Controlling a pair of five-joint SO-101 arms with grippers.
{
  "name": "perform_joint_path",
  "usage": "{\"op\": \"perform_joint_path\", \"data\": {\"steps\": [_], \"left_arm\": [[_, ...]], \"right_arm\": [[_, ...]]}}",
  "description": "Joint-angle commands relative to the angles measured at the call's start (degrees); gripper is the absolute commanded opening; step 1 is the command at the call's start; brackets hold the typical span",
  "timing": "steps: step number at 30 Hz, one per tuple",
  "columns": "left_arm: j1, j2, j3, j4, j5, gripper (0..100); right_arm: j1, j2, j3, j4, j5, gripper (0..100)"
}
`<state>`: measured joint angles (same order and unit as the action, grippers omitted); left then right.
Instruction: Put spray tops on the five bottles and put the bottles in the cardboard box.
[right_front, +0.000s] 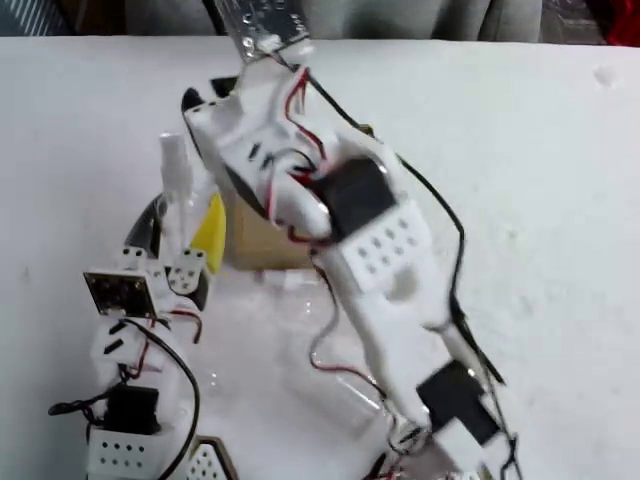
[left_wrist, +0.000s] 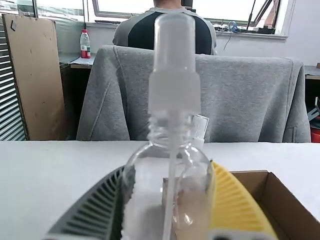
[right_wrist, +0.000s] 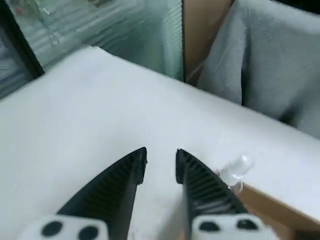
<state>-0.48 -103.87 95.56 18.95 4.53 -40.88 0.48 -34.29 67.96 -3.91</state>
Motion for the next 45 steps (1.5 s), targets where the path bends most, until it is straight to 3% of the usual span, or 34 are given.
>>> {"op": "perform_joint_path", "data": {"steps": [1, 11, 21, 27, 34, 37, 41, 45], "left_arm": [[-0.66, -0.84, -0.44, 0.00, 0.62, 2], [-0.66, -0.84, -0.44, 0.00, 0.62, 2], [-0.66, -0.84, -0.44, 0.00, 0.62, 2], [-0.66, -0.84, -0.44, 0.00, 0.62, 2], [-0.66, -0.84, -0.44, 0.00, 0.62, 2], [-0.66, -0.84, -0.44, 0.09, 0.62, 2], [-0.66, -0.84, -0.44, 0.09, 0.62, 2], [-0.66, -0.84, -0.44, 0.09, 0.62, 2]], "right_arm": [[0.13, 4.26, -2.90, -1.36, -0.18, 2.7], [-2.95, 6.02, -4.04, 1.54, -0.18, 1.9], [1.27, 6.11, -10.11, 1.89, -0.09, 2.1], [1.01, 6.02, -15.74, 5.32, 8.62, 2.0], [-2.07, 6.55, -19.78, 5.49, -4.13, 2.0], [-4.00, 6.55, -19.34, 5.67, -6.15, 2.0], [-4.79, 6.73, -18.73, 7.78, -4.48, 2.0], [-6.90, 6.64, -16.35, 13.67, 2.29, 2.0]]}}
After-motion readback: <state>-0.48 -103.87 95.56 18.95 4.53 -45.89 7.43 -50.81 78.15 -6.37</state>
